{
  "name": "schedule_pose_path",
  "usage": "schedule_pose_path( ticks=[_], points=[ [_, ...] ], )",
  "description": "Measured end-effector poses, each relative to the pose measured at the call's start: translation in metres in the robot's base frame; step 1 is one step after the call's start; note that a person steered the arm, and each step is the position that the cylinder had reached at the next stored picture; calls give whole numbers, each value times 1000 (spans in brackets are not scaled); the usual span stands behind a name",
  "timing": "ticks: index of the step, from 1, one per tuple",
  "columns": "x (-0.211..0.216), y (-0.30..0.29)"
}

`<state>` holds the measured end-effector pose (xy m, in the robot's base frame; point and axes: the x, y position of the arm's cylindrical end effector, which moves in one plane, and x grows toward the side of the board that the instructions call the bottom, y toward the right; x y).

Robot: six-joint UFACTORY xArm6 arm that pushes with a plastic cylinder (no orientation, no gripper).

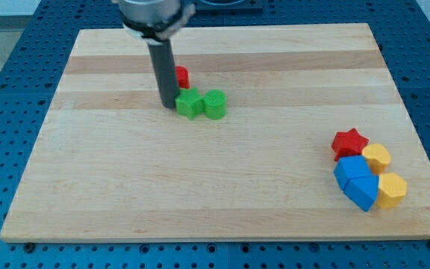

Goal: Nudge red circle a bit down

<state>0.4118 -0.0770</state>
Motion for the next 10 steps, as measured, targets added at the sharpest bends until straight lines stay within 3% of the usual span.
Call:
schedule_pose_path(
  ticks=[3,4,7,8,10],
  points=[
    [102,156],
    [104,161],
    [104,45],
    [79,21],
    [-22,-53]
  ],
)
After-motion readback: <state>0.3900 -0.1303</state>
